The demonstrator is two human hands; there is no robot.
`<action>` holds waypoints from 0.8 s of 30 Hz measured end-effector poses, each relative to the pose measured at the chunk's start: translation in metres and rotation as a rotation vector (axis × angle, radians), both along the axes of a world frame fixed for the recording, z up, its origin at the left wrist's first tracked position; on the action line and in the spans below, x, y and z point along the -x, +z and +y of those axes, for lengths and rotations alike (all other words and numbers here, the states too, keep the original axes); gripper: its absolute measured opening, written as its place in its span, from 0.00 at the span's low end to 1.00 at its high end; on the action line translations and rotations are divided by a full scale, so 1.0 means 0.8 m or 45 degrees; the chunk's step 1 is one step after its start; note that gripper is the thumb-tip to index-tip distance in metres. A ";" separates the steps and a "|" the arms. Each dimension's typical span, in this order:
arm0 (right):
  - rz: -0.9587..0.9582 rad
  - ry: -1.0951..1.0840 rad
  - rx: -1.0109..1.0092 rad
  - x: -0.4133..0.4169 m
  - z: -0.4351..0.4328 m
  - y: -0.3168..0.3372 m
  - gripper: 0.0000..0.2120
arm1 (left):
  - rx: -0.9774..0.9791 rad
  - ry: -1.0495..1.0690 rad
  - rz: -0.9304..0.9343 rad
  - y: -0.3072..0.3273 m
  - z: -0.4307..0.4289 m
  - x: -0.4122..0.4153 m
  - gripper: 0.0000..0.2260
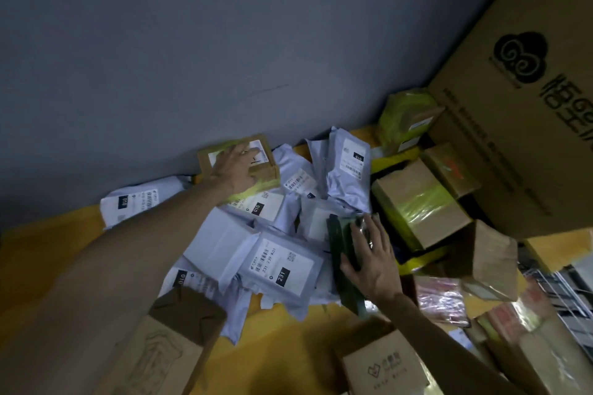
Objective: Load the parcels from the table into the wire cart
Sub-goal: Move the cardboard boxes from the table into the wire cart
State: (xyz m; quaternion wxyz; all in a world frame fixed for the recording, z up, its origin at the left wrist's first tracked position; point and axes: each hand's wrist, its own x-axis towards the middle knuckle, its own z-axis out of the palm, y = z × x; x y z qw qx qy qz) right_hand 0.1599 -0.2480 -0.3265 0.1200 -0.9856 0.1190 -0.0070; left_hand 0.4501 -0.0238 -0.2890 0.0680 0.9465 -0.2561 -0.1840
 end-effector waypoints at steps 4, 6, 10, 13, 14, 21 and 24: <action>-0.107 -0.106 -0.038 -0.057 0.006 0.020 0.31 | -0.024 -0.038 0.039 -0.015 0.009 -0.025 0.35; -0.077 -0.134 -0.061 -0.078 0.010 0.018 0.31 | -0.007 -0.069 0.049 -0.020 0.012 -0.035 0.39; 0.035 -0.137 -0.068 -0.103 0.017 0.007 0.33 | -0.049 -0.129 0.019 -0.026 0.022 -0.047 0.45; 0.098 -0.122 -0.037 -0.105 0.017 -0.001 0.34 | -0.084 -0.148 0.003 -0.027 0.028 -0.049 0.47; 0.110 -0.115 -0.031 -0.105 0.016 -0.002 0.35 | -0.101 -0.164 0.017 -0.025 0.028 -0.052 0.47; 0.170 -0.087 -0.017 -0.097 0.012 -0.008 0.38 | -0.086 -0.188 0.315 -0.017 0.029 -0.083 0.46; 0.160 -0.082 -0.003 -0.096 0.016 -0.010 0.38 | -0.080 -0.223 0.309 -0.019 0.030 -0.079 0.48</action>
